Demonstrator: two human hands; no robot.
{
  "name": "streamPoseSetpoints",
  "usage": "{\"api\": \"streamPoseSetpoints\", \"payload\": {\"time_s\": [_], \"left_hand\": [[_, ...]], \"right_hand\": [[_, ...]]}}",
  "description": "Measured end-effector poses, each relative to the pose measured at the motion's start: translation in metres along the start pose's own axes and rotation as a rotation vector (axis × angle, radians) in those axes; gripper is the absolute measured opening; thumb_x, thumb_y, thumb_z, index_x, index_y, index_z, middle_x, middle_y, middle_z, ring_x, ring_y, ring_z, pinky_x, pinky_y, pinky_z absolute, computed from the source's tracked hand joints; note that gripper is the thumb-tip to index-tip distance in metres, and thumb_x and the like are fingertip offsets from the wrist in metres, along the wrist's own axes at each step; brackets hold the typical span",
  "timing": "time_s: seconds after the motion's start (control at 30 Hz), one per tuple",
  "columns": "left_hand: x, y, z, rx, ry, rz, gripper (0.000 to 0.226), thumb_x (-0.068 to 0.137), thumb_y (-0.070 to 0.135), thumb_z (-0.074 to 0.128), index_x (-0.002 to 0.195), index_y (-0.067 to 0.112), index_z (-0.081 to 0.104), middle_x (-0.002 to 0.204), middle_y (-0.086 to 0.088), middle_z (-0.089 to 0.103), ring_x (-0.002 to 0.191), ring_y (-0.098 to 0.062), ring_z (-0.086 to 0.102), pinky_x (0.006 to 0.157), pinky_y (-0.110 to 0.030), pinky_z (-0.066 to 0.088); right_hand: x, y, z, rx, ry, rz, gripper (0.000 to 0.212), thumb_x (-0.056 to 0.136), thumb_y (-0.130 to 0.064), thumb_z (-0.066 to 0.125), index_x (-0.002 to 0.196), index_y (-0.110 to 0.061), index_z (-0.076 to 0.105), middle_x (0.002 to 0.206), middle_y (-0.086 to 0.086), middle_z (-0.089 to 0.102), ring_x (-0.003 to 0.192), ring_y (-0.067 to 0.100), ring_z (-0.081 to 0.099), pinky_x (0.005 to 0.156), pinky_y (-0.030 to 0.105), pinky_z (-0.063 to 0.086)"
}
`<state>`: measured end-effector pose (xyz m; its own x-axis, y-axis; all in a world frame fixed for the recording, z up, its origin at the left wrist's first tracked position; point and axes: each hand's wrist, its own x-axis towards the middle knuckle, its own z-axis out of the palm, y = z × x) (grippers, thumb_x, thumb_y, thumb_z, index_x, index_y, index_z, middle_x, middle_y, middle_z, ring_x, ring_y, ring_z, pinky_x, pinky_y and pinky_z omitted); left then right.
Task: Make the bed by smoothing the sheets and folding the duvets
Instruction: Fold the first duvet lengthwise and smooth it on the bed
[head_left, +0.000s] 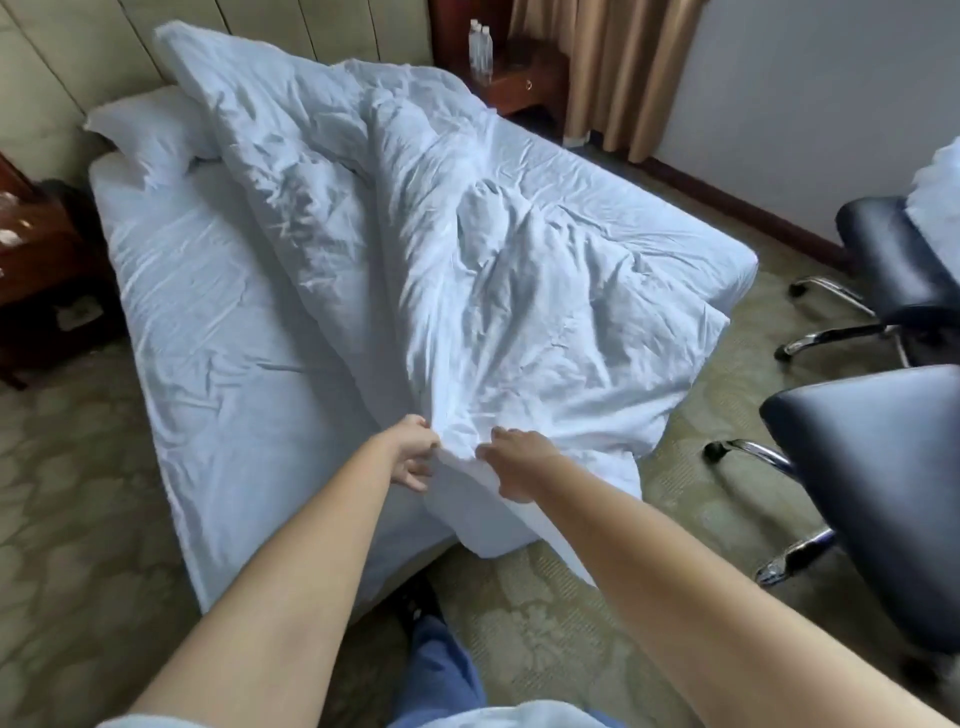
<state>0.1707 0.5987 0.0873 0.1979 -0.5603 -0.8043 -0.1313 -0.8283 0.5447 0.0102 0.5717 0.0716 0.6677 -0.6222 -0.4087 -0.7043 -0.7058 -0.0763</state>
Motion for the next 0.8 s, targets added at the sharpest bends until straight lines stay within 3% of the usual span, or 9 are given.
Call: {"api": "streamPoseSetpoints", "payload": {"time_s": [0.03, 0.1, 0.2, 0.37, 0.6, 0.7, 0.8], "left_hand": [[0.005, -0.012, 0.000, 0.084, 0.006, -0.064, 0.028, 0.097, 0.008, 0.045, 0.122, 0.018, 0.039, 0.122, -0.016, 0.045, 0.093, -0.028, 0.053, 0.078, -0.045, 0.051], [0.015, -0.025, 0.001, 0.156, 0.048, -0.094, 0.018, 0.096, 0.007, 0.042, 0.104, 0.023, 0.040, 0.103, -0.009, 0.043, 0.078, -0.022, 0.047, 0.066, -0.034, 0.045], [0.030, -0.025, 0.001, 0.199, 0.098, -0.034, 0.025, 0.095, 0.006, 0.041, 0.106, 0.028, 0.038, 0.081, 0.001, 0.037, 0.061, -0.014, 0.036, 0.056, -0.022, 0.032], [0.037, -0.005, 0.012, 0.234, 0.107, 0.064, 0.035, 0.095, 0.010, 0.042, 0.125, 0.027, 0.042, 0.110, -0.003, 0.046, 0.092, -0.020, 0.047, 0.072, -0.027, 0.040], [0.036, 0.012, 0.047, 0.326, 0.084, 0.096, 0.042, 0.094, 0.009, 0.044, 0.135, 0.020, 0.046, 0.119, -0.007, 0.049, 0.102, -0.022, 0.050, 0.079, -0.029, 0.041], [0.033, 0.012, 0.062, 0.363, 0.081, 0.100, 0.042, 0.095, 0.008, 0.044, 0.136, 0.019, 0.046, 0.131, -0.010, 0.048, 0.120, -0.025, 0.049, 0.086, -0.032, 0.041], [0.030, 0.011, 0.075, 0.396, 0.086, 0.108, 0.042, 0.094, 0.008, 0.044, 0.135, 0.017, 0.047, 0.119, -0.009, 0.049, 0.107, -0.024, 0.050, 0.087, -0.034, 0.042]], "right_hand": [[0.002, -0.005, 0.014, -0.002, -0.097, -0.008, 0.047, 0.085, -0.018, 0.062, 0.131, -0.018, 0.050, 0.124, 0.009, 0.050, 0.114, 0.030, 0.053, 0.086, 0.037, 0.044], [0.005, -0.008, 0.030, 0.031, -0.161, 0.006, 0.048, 0.086, -0.026, 0.062, 0.132, -0.020, 0.050, 0.125, 0.007, 0.053, 0.116, 0.029, 0.054, 0.089, 0.036, 0.044], [0.010, 0.002, 0.031, 0.099, -0.172, 0.050, 0.052, 0.090, -0.028, 0.057, 0.140, -0.020, 0.042, 0.131, 0.007, 0.051, 0.118, 0.028, 0.052, 0.090, 0.037, 0.046], [0.006, 0.027, 0.024, 0.138, -0.192, 0.147, 0.056, 0.096, -0.027, 0.049, 0.149, -0.022, 0.029, 0.139, 0.004, 0.045, 0.122, 0.026, 0.049, 0.083, 0.035, 0.044], [-0.015, 0.054, 0.033, 0.179, -0.178, 0.189, 0.058, 0.096, -0.025, 0.049, 0.149, -0.022, 0.026, 0.135, 0.006, 0.049, 0.121, 0.027, 0.050, 0.088, 0.038, 0.048], [-0.026, 0.062, 0.037, 0.210, -0.171, 0.182, 0.059, 0.096, -0.026, 0.050, 0.149, -0.021, 0.025, 0.134, 0.006, 0.049, 0.120, 0.027, 0.051, 0.084, 0.036, 0.047], [-0.035, 0.070, 0.044, 0.211, -0.157, 0.181, 0.060, 0.096, -0.027, 0.051, 0.150, -0.021, 0.025, 0.133, 0.006, 0.051, 0.119, 0.027, 0.052, 0.086, 0.036, 0.048]]}}
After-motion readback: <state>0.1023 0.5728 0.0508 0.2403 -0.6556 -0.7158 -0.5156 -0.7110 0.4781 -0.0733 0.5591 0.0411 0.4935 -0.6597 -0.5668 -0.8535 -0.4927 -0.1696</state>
